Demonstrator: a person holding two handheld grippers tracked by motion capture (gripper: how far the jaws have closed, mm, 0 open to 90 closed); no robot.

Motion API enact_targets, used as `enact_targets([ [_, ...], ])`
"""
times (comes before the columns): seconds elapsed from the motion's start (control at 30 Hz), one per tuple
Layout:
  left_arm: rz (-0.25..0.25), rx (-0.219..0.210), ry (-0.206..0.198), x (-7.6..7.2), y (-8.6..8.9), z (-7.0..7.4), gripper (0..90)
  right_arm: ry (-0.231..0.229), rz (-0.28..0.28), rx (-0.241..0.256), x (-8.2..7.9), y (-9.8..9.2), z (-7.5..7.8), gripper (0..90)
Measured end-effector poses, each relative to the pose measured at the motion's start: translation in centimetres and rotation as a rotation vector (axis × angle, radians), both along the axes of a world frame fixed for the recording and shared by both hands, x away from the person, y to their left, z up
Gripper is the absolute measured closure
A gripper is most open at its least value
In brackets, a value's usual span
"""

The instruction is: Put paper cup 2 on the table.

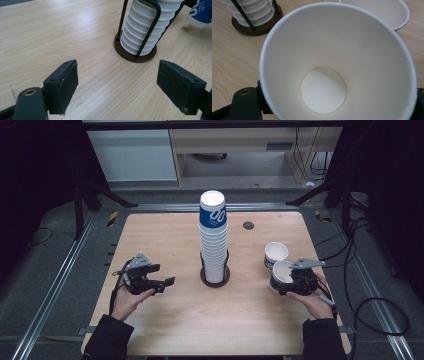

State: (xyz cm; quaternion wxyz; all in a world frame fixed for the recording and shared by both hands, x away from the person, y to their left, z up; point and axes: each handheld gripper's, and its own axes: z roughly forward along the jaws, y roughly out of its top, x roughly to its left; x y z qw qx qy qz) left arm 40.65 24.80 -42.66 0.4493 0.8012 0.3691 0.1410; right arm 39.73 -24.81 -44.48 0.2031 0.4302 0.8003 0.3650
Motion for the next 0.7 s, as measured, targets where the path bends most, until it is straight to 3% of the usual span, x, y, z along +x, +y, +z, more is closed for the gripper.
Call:
enact_targets([
  [0.23,0.007,0.005,-0.004,-0.1,0.3,-0.1,16.8,0.027,0.003,-0.046,0.4,0.5,-1.2,20.8],
  [0.47,0.002,0.010,0.000,0.0,0.3,-0.2,16.8,0.044,0.011,-0.051,0.7,0.8,-2.3,20.6],
  [0.7,0.004,0.015,0.009,0.1,0.3,-0.5,16.6,0.014,0.010,-0.066,0.8,0.8,-2.7,18.9],
])
